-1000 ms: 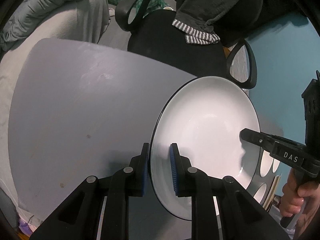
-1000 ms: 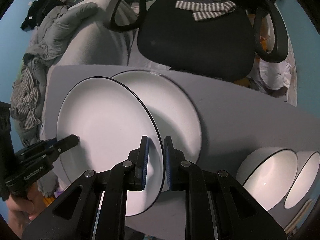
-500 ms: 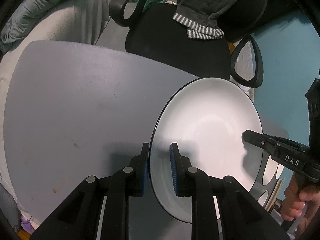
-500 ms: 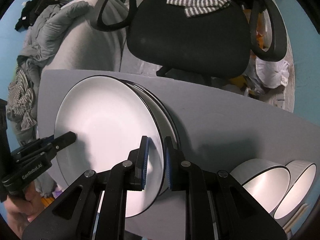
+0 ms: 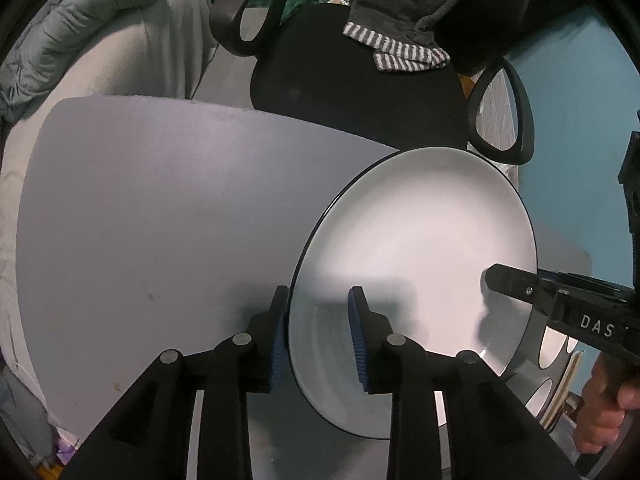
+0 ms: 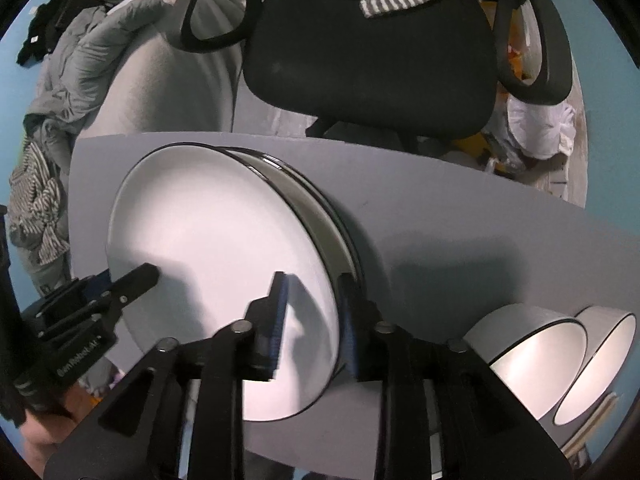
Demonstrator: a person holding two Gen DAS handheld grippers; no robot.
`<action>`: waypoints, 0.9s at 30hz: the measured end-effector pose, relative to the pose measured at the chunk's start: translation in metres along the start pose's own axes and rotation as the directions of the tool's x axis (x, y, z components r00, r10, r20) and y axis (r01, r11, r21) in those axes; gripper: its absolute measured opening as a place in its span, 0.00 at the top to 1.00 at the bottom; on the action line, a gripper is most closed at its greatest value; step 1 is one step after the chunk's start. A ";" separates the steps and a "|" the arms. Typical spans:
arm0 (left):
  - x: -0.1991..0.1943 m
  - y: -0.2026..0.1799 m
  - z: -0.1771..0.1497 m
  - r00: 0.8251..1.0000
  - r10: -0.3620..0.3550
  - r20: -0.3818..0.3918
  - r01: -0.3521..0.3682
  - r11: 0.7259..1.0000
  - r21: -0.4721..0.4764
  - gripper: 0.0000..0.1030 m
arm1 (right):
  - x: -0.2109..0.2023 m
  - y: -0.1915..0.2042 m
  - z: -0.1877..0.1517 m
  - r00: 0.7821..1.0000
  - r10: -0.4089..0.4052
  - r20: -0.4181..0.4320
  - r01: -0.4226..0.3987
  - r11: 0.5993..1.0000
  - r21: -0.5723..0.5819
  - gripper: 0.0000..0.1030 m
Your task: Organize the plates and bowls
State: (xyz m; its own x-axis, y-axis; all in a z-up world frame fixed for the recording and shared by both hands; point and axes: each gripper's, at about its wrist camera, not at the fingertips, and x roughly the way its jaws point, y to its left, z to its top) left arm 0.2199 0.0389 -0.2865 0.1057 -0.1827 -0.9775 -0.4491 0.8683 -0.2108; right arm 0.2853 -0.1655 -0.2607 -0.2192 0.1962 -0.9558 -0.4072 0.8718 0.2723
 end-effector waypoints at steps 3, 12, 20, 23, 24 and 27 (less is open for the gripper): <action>-0.002 -0.002 0.000 1.000 0.000 0.009 0.000 1.000 0.007 0.67 | -0.004 0.001 -0.001 1.000 -0.018 -0.003 0.018 1.000 0.001 0.69; -0.004 -0.004 -0.007 1.000 -0.014 0.011 0.014 1.000 -0.001 0.60 | -0.011 0.007 -0.005 0.996 -0.091 0.010 0.092 0.995 -0.029 0.60; -0.027 -0.009 -0.015 0.997 -0.004 0.071 0.003 1.000 0.010 0.52 | -0.023 0.017 -0.011 0.989 -0.133 0.065 0.137 0.989 -0.058 0.59; -0.046 -0.013 -0.021 0.992 0.004 0.124 -0.007 1.000 0.021 0.48 | -0.034 0.022 -0.016 0.984 -0.147 0.104 0.154 0.986 -0.064 0.53; -0.054 -0.015 -0.024 0.989 0.003 0.146 -0.007 1.000 0.028 0.48 | -0.039 0.024 -0.018 0.981 -0.152 0.119 0.160 0.985 -0.066 0.50; -0.071 -0.020 -0.030 0.984 0.003 0.181 -0.011 0.999 0.046 0.43 | -0.055 0.027 -0.025 0.969 -0.178 0.174 0.191 0.980 -0.061 0.45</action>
State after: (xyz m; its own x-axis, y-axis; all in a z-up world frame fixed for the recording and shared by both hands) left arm 0.1944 0.0209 -0.2132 0.2630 -0.0942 -0.9602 -0.4092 0.8904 -0.1994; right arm 0.2639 -0.1646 -0.1983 0.0141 0.1124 -0.9936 -0.4952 0.8640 0.0907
